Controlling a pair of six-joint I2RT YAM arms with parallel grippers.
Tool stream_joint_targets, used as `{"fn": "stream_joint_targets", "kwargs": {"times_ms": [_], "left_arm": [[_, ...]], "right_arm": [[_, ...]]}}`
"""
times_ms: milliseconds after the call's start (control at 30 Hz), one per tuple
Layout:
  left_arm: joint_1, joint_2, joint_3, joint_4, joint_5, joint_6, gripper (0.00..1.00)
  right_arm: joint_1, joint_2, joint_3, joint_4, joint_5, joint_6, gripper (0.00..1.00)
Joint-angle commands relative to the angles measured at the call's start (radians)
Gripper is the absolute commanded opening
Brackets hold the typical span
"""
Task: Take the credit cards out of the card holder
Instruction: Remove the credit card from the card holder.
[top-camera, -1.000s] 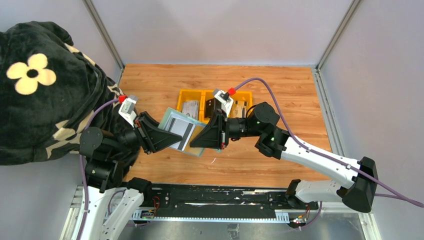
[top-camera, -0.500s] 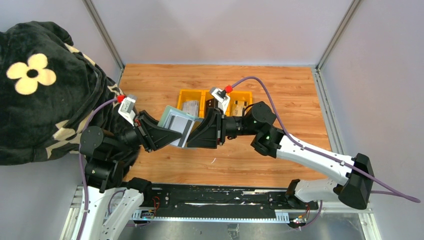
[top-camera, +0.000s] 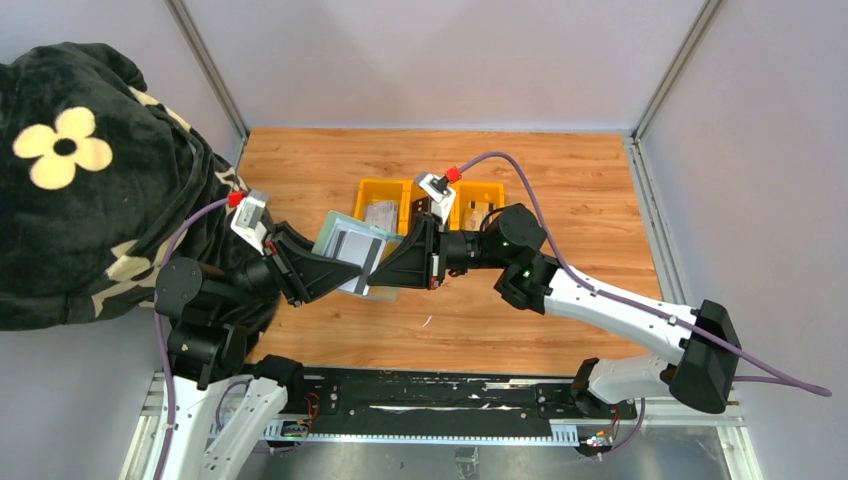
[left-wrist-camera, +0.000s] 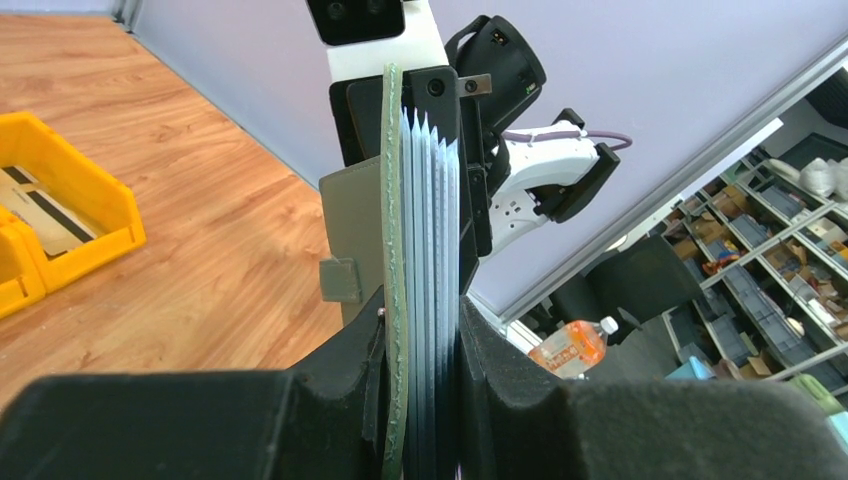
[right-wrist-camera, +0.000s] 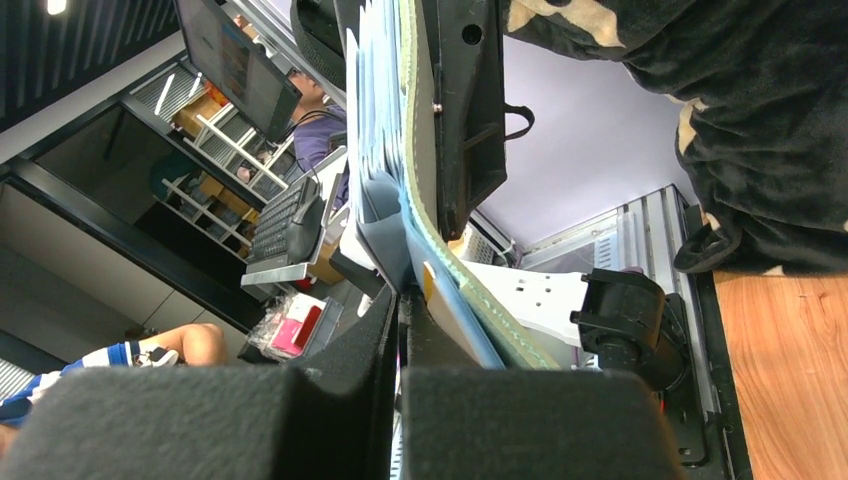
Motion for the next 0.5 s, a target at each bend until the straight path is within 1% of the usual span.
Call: {"fn": "stream_joint_targets", "kwargs": {"times_ms": [0,100,200,333,467], "left_arm": [[-0.006,-0.012,0.026,0.025,0.045,0.004,0.27],[-0.006,-0.008,0.034,0.029,0.046,0.0,0.31],[-0.006,-0.005,0.038,0.035,0.046,-0.008,0.32],[-0.006,-0.007,0.043,0.036,0.045,-0.01,0.31],[-0.006,-0.005,0.042,0.036,0.04,-0.01,0.27]], "right_arm": [[-0.007,-0.015,-0.022,0.114,0.037,0.044,0.0],[-0.009,-0.031,-0.048,0.102,0.027,0.04,0.0],[-0.01,-0.054,-0.073,0.075,0.021,0.02,0.0],[-0.013,-0.09,-0.11,0.054,0.03,0.003,0.0],[-0.013,-0.105,-0.116,0.049,0.032,-0.002,0.0]]}}
